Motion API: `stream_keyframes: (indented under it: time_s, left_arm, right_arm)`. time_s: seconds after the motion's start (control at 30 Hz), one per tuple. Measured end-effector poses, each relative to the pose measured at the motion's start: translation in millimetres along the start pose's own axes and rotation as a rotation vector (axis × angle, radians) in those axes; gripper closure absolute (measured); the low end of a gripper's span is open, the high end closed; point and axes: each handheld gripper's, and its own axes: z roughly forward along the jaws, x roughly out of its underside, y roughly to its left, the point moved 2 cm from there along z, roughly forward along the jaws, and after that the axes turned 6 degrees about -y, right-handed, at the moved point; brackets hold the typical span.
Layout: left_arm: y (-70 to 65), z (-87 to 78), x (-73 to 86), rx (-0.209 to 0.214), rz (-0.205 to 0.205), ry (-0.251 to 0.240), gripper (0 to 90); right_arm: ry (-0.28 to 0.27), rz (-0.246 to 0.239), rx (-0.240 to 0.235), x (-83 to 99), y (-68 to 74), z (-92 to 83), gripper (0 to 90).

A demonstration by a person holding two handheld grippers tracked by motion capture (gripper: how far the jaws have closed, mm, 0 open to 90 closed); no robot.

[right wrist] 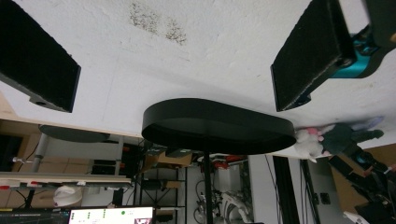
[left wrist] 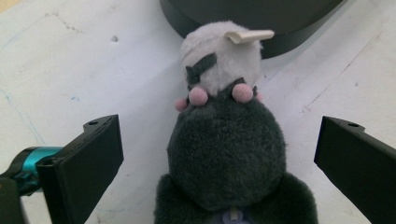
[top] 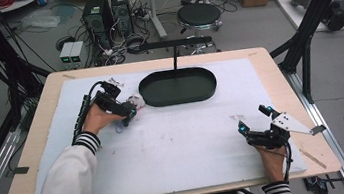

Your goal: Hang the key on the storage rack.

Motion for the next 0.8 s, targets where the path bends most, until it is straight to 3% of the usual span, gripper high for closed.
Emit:
stream_keyframes:
  time_s: [0.57,0.8]
  left_arm:
    - [0.3,14.7,4.6,-0.027,-0.038,0.058,6.1]
    - [-6.3,21.3,7.2,-0.017,0.029,0.094,22.0]
  right_arm:
    - [-0.002,0.007,-0.002,-0.1,-0.5,0.0,0.4]
    - [0.001,0.013,-0.001,-0.1,-0.4,-0.2,0.4]
